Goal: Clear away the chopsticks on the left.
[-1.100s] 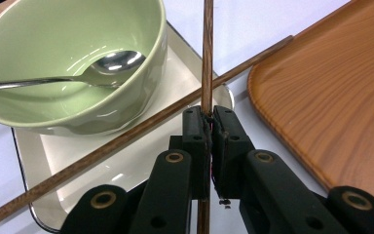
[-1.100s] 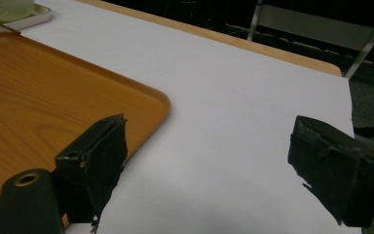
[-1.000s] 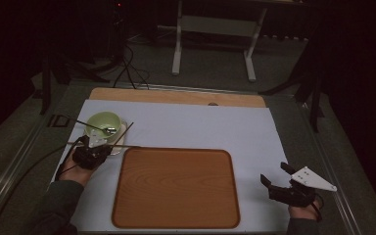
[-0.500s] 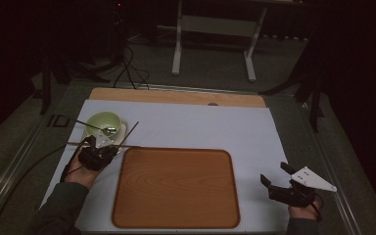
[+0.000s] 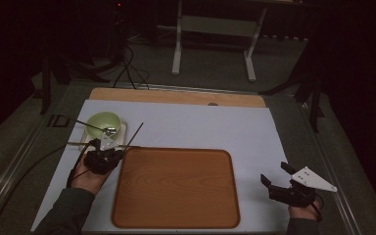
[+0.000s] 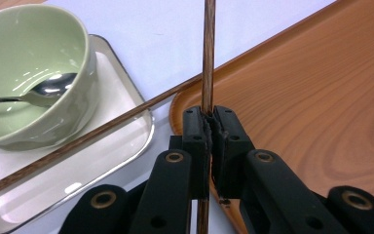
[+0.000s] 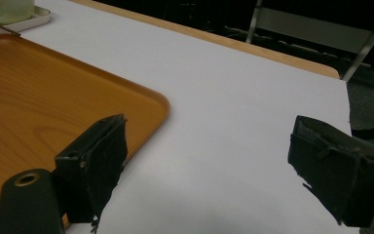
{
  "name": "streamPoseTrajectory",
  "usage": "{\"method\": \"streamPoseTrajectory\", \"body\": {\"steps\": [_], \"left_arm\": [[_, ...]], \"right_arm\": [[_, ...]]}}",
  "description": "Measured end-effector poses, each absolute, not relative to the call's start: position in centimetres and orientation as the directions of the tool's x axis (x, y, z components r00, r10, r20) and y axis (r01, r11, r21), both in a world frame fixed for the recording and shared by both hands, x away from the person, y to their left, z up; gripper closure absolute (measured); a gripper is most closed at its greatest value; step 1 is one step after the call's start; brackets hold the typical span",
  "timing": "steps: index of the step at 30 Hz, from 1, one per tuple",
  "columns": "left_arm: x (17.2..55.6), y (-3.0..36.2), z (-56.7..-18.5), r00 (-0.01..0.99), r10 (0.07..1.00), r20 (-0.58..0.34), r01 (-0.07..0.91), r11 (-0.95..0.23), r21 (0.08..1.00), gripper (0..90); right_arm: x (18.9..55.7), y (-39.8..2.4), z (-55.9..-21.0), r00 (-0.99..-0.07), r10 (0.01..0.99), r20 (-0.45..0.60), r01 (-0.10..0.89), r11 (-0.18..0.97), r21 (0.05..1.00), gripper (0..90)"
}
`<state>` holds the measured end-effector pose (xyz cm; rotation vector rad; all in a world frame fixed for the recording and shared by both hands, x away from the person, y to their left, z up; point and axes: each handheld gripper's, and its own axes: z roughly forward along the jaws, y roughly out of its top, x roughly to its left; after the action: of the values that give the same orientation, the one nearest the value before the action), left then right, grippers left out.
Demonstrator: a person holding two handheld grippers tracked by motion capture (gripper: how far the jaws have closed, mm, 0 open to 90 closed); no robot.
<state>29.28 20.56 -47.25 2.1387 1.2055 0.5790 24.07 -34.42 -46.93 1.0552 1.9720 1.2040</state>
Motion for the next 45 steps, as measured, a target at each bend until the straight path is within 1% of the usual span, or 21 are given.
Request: {"method": "streamPoseTrajectory", "body": {"steps": [11,18,27,30,45], "left_arm": [[28.9,19.4,-47.1,0.477,0.879,0.011,0.628,-0.350,0.695,85.9],[28.7,18.8,-47.3,0.455,0.889,-0.048,0.653,-0.297,0.697,85.9],[28.5,18.3,-47.8,0.429,0.898,-0.100,0.687,-0.253,0.681,85.9],[28.4,18.1,-48.2,0.415,0.900,-0.131,0.703,-0.226,0.675,85.9],[28.4,17.3,-48.8,0.399,0.896,-0.196,0.729,-0.181,0.660,86.0]], "right_arm": [[24.1,-34.4,-47.0,-0.512,0.855,-0.079,0.321,0.276,0.906,14.0],[24.2,-34.4,-47.0,-0.511,0.856,-0.077,0.324,0.275,0.905,14.0],[24.2,-34.4,-47.0,-0.512,0.855,-0.078,0.323,0.276,0.905,14.0],[24.2,-34.4,-47.0,-0.512,0.856,-0.078,0.322,0.275,0.906,14.0],[24.2,-34.4,-47.0,-0.513,0.854,-0.080,0.320,0.277,0.906,14.0]]}}
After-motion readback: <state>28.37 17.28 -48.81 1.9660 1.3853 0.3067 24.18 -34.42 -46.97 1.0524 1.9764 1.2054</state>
